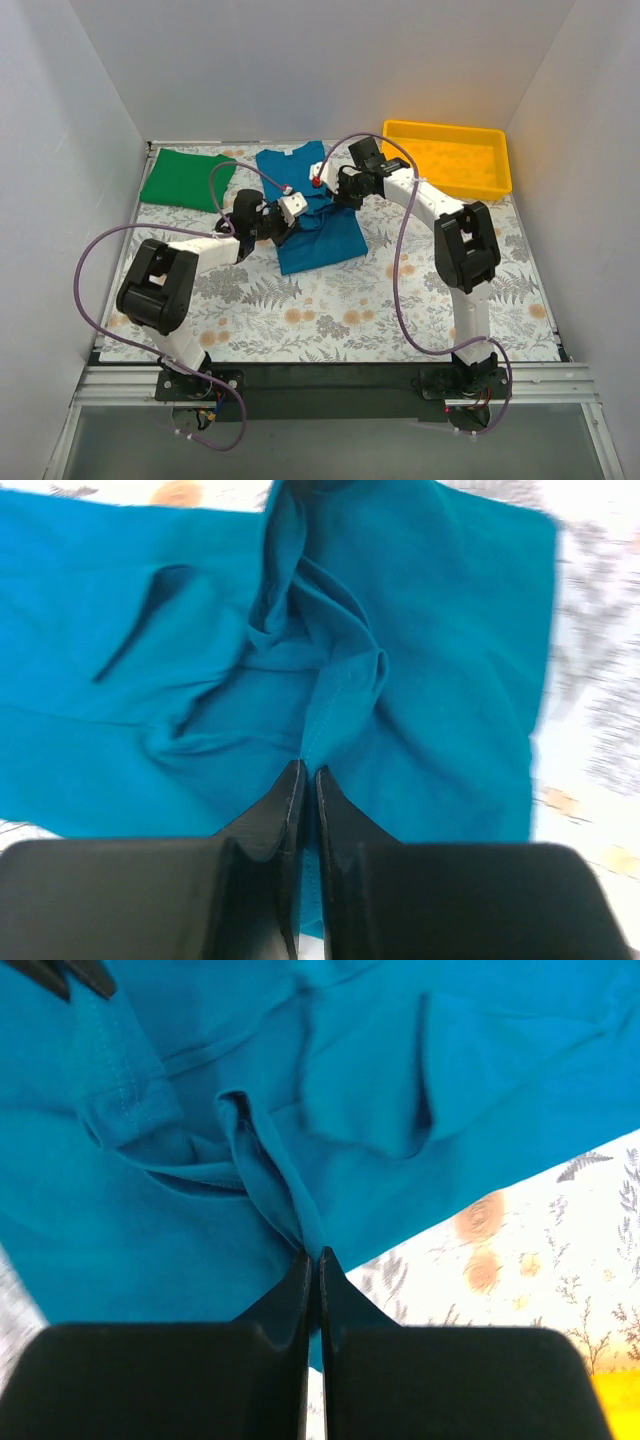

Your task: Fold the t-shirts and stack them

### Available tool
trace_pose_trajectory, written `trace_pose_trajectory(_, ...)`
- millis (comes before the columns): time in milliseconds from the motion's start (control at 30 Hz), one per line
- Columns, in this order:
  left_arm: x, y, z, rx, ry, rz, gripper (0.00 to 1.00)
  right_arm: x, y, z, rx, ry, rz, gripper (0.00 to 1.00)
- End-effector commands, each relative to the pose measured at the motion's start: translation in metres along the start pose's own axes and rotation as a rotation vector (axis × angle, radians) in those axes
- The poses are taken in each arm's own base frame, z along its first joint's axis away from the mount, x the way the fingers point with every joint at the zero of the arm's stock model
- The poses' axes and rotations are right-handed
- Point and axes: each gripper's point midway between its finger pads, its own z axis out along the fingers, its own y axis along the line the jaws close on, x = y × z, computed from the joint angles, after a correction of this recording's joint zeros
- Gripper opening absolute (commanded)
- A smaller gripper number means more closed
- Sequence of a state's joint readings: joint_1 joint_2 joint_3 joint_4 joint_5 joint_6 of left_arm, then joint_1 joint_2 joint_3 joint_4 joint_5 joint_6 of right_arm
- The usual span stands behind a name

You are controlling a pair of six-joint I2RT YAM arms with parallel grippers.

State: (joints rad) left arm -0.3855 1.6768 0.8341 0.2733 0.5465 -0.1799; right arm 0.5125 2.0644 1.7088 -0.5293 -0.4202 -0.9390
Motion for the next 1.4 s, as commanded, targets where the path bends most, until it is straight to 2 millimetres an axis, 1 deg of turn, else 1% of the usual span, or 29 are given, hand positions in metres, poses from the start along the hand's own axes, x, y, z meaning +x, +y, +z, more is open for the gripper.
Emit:
trace_pose_trajectory(0, -0.009, 0.034, 0.007, -0.057, -0.033, 0.01, 0.0, -0.008, -0.031, 0.009, 0.077, -0.014, 0.075, 0.01)
trace_pose_trajectory(67, -0.008, 0.048, 0.01, -0.089, -0.027, 0.009, 0.0, -0.01, -0.038, 0.014, 0.092, -0.023, 0.086, 0.01)
trace_pose_trajectory(100, -0.002, 0.05, 0.013, -0.089, -0.015, 0.0, 0.0, -0.007, -0.039, 0.019, 0.091, -0.02, 0.093, 0.01)
trace_pose_trajectory(200, 0.0, 0.062, 0.014, -0.12, -0.007, 0.003, 0.0, -0.004, -0.044, 0.025, 0.103, -0.018, 0.108, 0.01)
trace_pose_trajectory(333, 0.004, 0.07, 0.015, -0.146, -0.009, -0.01, 0.0, 0.002, -0.046, 0.029, 0.112, -0.006, 0.128, 0.01)
trace_pose_trajectory(400, 0.002, 0.073, 0.015, -0.162, -0.013, -0.007, 0.0, 0.002, -0.047, 0.03, 0.118, -0.007, 0.135, 0.01)
trace_pose_trajectory(500, 0.002, 0.079, 0.014, -0.189, -0.02, -0.007, 0.0, 0.003, -0.054, 0.028, 0.145, -0.007, 0.141, 0.01)
trace_pose_trajectory(600, -0.002, 0.084, 0.015, -0.201, -0.031, -0.008, 0.0, 0.0, -0.06, 0.028, 0.167, -0.018, 0.145, 0.01)
trace_pose_trajectory(667, 0.003, 0.085, 0.016, -0.205, -0.022, -0.013, 0.0, -0.002, -0.064, 0.029, 0.178, -0.027, 0.151, 0.01)
trace_pose_trajectory(867, 0.003, 0.097, 0.017, -0.238, -0.024, -0.011, 0.0, -0.007, -0.076, 0.032, 0.206, -0.044, 0.165, 0.01)
trace_pose_trajectory(900, 0.008, 0.097, 0.019, -0.233, -0.01, -0.019, 0.0, -0.007, -0.077, 0.033, 0.207, -0.045, 0.164, 0.01)
trace_pose_trajectory(933, 0.005, 0.101, 0.019, -0.238, -0.016, -0.013, 0.0, -0.008, -0.079, 0.033, 0.214, -0.045, 0.165, 0.01)
trace_pose_trajectory(967, 0.006, 0.102, 0.02, -0.236, -0.014, -0.015, 0.0, -0.009, -0.081, 0.034, 0.219, -0.048, 0.167, 0.01)
trace_pose_trajectory(1033, 0.008, 0.104, 0.021, -0.234, -0.007, -0.02, 0.0, -0.009, -0.083, 0.035, 0.221, -0.048, 0.167, 0.01)
trace_pose_trajectory(1167, 0.006, 0.109, 0.023, -0.235, -0.008, -0.017, 0.0, -0.005, -0.084, 0.039, 0.224, -0.041, 0.167, 0.01)
trace_pose_trajectory(1367, 0.009, 0.11, 0.027, -0.228, -0.004, -0.027, 0.0, -0.003, -0.087, 0.043, 0.229, -0.039, 0.171, 0.01)
